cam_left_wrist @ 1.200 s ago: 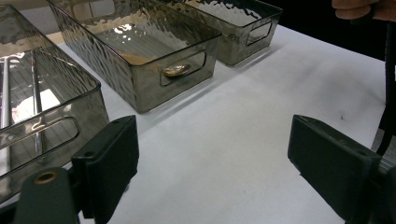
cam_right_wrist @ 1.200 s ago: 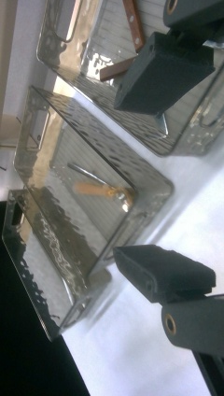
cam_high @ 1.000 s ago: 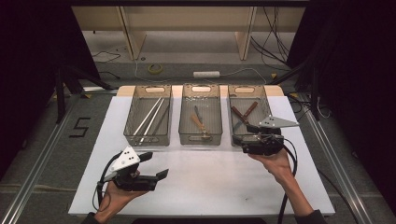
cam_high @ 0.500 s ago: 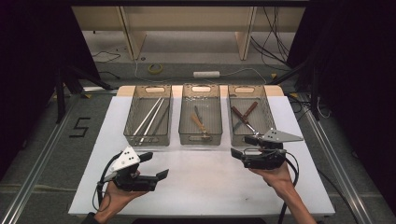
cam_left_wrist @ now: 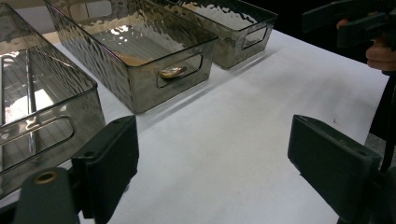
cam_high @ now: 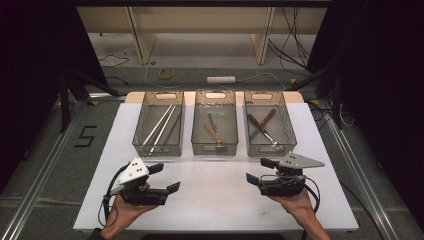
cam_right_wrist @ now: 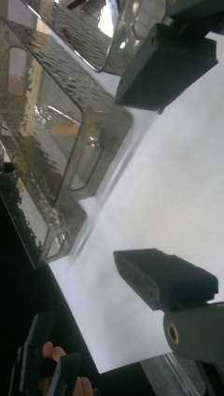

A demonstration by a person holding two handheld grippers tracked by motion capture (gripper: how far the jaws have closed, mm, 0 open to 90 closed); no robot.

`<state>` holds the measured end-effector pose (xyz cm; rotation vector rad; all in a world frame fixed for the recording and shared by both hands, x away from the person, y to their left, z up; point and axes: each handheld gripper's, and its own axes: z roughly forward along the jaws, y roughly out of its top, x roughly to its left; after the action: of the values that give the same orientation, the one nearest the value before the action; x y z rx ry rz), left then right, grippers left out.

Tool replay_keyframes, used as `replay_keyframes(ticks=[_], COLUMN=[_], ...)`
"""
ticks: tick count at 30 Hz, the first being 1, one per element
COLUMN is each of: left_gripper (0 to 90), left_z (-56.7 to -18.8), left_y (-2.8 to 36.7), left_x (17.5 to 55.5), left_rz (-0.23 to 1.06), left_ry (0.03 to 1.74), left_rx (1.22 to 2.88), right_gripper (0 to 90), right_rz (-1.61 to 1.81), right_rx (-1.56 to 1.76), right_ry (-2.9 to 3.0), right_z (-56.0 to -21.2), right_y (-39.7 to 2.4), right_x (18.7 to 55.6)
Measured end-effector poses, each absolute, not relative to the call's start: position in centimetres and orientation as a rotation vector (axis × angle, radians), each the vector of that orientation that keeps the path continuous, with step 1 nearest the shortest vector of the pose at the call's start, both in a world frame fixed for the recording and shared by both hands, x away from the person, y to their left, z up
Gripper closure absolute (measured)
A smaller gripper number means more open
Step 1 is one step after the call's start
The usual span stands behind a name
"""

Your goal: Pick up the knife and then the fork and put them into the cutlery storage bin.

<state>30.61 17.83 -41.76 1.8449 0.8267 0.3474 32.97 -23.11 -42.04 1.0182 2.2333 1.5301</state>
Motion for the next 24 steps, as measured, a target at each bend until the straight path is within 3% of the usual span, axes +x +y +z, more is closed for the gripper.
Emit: replay_keyframes(ticks=[24], left_gripper=[15.9], left_z=[-41.8], left_y=[18.0], left_x=[30.7], left_rz=[0.331], left_ry=[0.835], left_rx=[1.842], right_gripper=[18.6], right_rz=[1.503], right_rx=[1.033], right_ry=[2.23], right_z=[-43.3], right_y=[-23.9], right_x=[30.8])
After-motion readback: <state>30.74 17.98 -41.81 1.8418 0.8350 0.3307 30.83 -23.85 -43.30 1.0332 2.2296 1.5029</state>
